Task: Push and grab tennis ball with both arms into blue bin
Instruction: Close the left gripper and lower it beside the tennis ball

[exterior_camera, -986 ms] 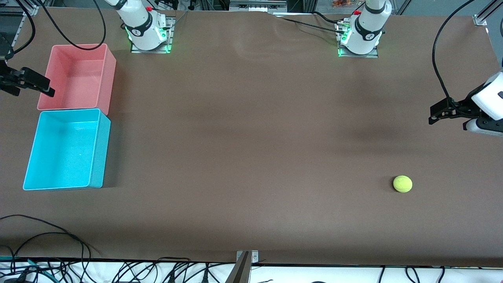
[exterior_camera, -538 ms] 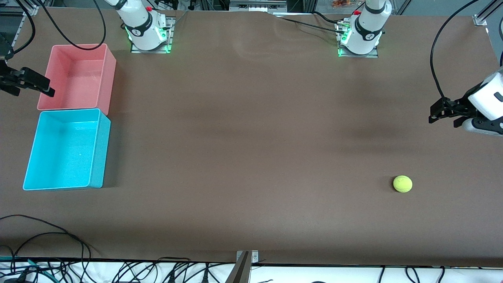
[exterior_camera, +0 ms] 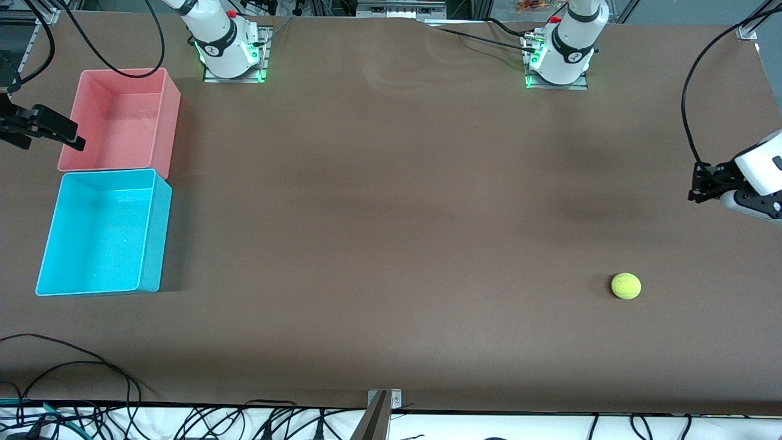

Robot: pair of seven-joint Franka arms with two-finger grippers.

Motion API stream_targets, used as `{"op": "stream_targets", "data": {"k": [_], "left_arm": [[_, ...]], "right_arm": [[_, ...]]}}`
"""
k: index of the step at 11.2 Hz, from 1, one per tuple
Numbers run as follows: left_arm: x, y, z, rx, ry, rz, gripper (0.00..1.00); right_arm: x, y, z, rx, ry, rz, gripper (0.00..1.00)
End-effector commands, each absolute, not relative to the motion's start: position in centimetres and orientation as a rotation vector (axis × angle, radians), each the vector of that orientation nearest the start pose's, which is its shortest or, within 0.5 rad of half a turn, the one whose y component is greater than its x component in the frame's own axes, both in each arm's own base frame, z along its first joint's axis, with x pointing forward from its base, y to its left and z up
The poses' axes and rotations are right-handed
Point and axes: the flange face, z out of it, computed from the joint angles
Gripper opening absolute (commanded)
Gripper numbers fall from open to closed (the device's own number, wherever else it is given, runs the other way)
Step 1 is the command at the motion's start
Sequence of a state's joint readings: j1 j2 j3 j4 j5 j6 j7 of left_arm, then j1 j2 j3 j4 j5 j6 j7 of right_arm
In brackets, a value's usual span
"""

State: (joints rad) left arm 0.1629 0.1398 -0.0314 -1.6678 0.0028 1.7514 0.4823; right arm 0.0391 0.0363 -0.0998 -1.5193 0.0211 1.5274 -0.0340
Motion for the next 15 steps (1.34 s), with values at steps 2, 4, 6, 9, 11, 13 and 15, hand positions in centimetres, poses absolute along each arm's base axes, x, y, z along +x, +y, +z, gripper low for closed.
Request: {"op": "stream_targets", "data": {"k": [2, 4, 6, 9, 11, 13, 15], "left_arm": [[58.9, 12.3, 48.0, -2.984, 0.947, -0.001, 0.00], [59.0, 12.6, 47.0, -2.834, 1.173, 0.016, 0.00], [59.2, 13.4, 44.3, -2.609, 1.470, -0.017, 0.00], [59.4, 15.3, 40.6, -2.457, 1.711, -0.033, 0.00], [59.8, 15.9, 37.9, -2.438, 1.791, 0.006, 0.00], [60.6, 16.4, 35.4, -2.426, 1.871, -0.021, 0.00], [61.6, 17.3, 34.9, -2.427, 1.909, -0.074, 0.00]], "right_arm": [[56.0, -3.0, 63.1, -3.124, 0.047, 0.042, 1.00], [56.0, -3.0, 63.1, -3.124, 0.046, 0.039, 1.00], [56.0, -3.0, 63.1, -3.124, 0.046, 0.039, 1.00], [56.0, -3.0, 63.1, -3.125, 0.044, 0.039, 1.00], [56.0, -3.0, 63.1, -3.124, 0.044, 0.039, 1.00], [56.0, -3.0, 63.1, -3.125, 0.044, 0.039, 1.00], [56.0, -3.0, 63.1, -3.125, 0.044, 0.042, 1.00]]}}
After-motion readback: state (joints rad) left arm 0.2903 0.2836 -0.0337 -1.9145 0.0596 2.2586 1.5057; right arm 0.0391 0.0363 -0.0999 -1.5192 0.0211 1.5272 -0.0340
